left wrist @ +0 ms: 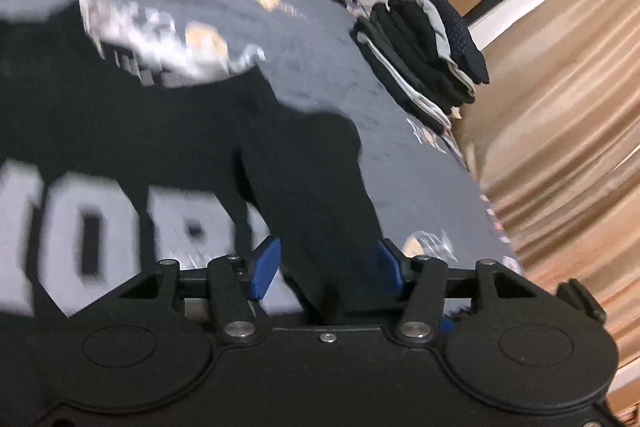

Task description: Fold clothes

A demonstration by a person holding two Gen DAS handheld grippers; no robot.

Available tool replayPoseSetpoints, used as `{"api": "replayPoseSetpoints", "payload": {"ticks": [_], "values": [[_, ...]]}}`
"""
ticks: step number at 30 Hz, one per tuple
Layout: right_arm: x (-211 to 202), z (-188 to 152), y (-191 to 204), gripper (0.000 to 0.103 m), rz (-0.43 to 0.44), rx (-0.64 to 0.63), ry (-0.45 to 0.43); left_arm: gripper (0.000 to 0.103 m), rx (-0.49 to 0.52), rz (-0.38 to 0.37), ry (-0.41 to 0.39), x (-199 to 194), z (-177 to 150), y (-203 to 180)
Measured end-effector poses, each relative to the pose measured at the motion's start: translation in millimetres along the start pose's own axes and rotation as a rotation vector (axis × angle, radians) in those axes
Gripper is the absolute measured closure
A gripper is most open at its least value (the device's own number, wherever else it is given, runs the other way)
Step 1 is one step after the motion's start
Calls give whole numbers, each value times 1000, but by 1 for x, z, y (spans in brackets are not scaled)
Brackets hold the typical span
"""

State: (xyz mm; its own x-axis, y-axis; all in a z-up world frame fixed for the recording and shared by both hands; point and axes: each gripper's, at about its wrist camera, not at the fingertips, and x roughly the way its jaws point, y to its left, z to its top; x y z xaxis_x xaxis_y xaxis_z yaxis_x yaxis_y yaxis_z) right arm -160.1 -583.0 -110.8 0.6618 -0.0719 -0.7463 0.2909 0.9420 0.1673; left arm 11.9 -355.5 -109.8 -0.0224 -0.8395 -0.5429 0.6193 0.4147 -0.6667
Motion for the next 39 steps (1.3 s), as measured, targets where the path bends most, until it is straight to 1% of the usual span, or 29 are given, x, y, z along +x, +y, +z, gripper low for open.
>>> {"api": "replayPoseSetpoints", "payload": {"ticks": [2,4,7,8,9,10,11,12,13,14,16,18,21,22,23,24,25,26,28,29,30,31,33,36,38,39], "values": [[0,0,1,78,-3,-2,0,51,-42,-14,19,12,-10,1],[1,0,1,78,-4,-2,-1,52,-75,-3,26,23,-17,2],[1,0,1,77,-4,-4,-3,52,-105,4,31,36,-26,3],[1,0,1,77,-3,-4,-3,52,-98,15,23,38,-28,2],[1,0,0,77,-2,-4,-2,57,-92,21,16,39,-30,1],[1,0,0,77,0,-3,-2,65,-92,25,11,40,-31,0],[1,0,-1,77,1,-3,-2,87,-99,26,16,41,-31,1],[0,0,-1,77,3,-2,-3,92,-107,30,20,41,-30,3],[0,0,-1,77,4,-1,-3,93,-111,35,16,40,-30,4],[0,0,-2,77,5,1,-3,96,-110,38,-5,34,-29,4],[0,-1,-1,77,5,-4,-4,96,-115,30,-36,23,-28,4],[0,-1,-1,77,4,-10,-5,96,-109,57,-45,15,-31,0],[0,-2,-1,77,4,-14,-2,96,-84,109,-31,9,-37,-8],[0,-2,-1,77,3,-16,0,95,-73,124,-15,10,-38,-10],[0,-1,-1,77,2,-18,2,91,-53,161,-2,10,-38,-13],[-1,-1,-1,77,1,-20,4,91,-31,197,-2,8,-38,-16],[-1,-1,-1,77,-1,-24,7,90,-10,208,-11,4,-39,-19],[-2,-1,-2,77,-5,-32,9,88,2,201,-25,-2,-40,-19],[-3,0,-4,77,-6,-34,10,75,13,176,-56,-12,-39,-21],[-3,0,-5,77,-4,-26,11,60,16,163,-71,-15,-38,-21],[-3,0,-7,77,-1,-19,13,48,20,157,-85,-16,-36,-21],[-3,1,-8,77,2,-11,14,47,20,147,-96,-16,-34,-21],[-5,2,-8,76,0,-5,25,49,4,108,-108,-11,-28,-19],[-11,7,-8,76,2,3,64,49,-19,49,-126,-4,-19,-16],[-18,12,-10,76,13,13,88,49,-25,1,-135,1,-16,-17],[-23,15,-10,76,21,21,85,49,-34,-32,-137,4,-16,-18]]}}
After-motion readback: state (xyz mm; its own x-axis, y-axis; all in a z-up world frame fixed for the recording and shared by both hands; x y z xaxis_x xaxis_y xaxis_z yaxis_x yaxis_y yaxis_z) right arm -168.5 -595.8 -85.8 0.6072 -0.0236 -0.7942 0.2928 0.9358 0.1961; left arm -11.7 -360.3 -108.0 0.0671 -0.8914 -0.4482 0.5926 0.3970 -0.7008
